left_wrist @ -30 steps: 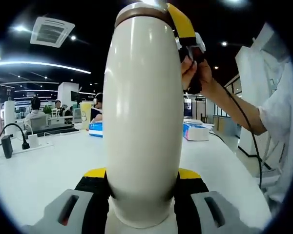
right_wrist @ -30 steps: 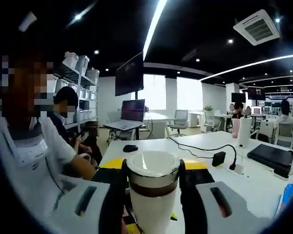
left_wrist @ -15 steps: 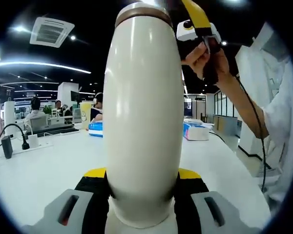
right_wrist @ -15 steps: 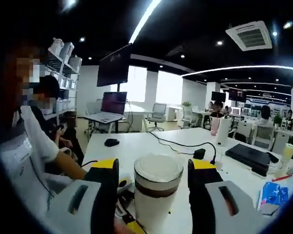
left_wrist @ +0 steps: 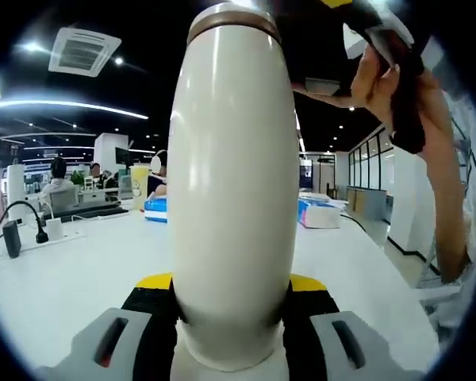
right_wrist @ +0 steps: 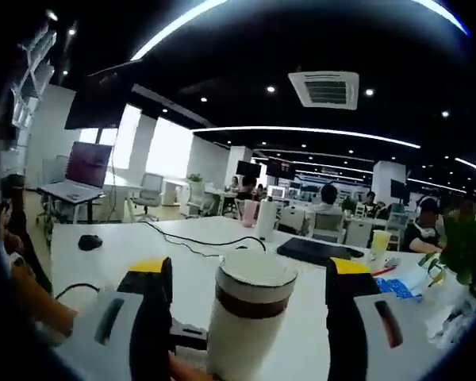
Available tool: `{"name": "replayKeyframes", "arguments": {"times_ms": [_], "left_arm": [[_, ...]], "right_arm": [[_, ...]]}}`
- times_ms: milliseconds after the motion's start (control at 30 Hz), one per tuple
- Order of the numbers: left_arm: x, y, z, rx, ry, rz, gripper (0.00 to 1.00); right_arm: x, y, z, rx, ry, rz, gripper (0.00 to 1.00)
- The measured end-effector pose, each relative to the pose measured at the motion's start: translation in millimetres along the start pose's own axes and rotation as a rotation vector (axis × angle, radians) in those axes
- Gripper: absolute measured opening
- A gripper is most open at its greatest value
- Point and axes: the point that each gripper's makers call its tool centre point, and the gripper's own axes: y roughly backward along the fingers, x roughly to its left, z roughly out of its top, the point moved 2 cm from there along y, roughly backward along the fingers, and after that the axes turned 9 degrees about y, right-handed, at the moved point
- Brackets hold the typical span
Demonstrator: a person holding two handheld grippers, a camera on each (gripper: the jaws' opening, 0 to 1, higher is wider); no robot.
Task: Grasp the water cup twist off the cup lid place the cup lid on the table
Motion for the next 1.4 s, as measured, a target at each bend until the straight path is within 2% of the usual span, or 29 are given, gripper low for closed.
{"name": "replayKeyframes", "arguments": {"times_ms": [133, 300, 533, 667, 900, 1067, 1133, 1400], "left_arm": [[0.1, 0.0, 0.0, 0.0, 0.001, 0.0, 0.52], [0.2, -0.3, 0.1, 0.001, 0.001, 0.0, 0.52], [0.3, -1.0, -0.1, 0.002, 0.002, 0.002, 0.52], [0.3, -1.2, 0.0, 0.002, 0.001, 0.002, 0.52], [0.3, -0.8, -0.1, 0.003, 0.001, 0.002, 0.52], [0.0, -0.6, -0.3, 0.003, 0.0, 0.001, 0.52], [0.0, -0.5, -0.4, 0.003, 0.0, 0.001, 0.52], [-0.7, -0.6, -0.4, 0.004, -0.001, 0.0, 0.52]], "right_arm": [[-2.2, -3.1, -5.4, 0.011, -0.008, -0.074, 0.82], [0.4, -4.2, -2.0, -0.01, -0.02, -0.113, 0.77], [-2.2, -6.0, 0.5, -0.033, -0.009, -0.153, 0.81], [-3.8, -3.6, -2.2, -0.026, -0.037, -0.176, 0.74], [-2.1, -5.2, -0.3, -0.032, -0.064, -0.148, 0.58], [-3.1, -6.0, -0.1, -0.041, -0.086, -0.143, 0.52], [-5.8, -4.6, -0.2, -0.036, -0.059, -0.157, 0.46], [-4.9, -3.9, -0.6, -0.014, -0.066, -0.139, 0.46]]}}
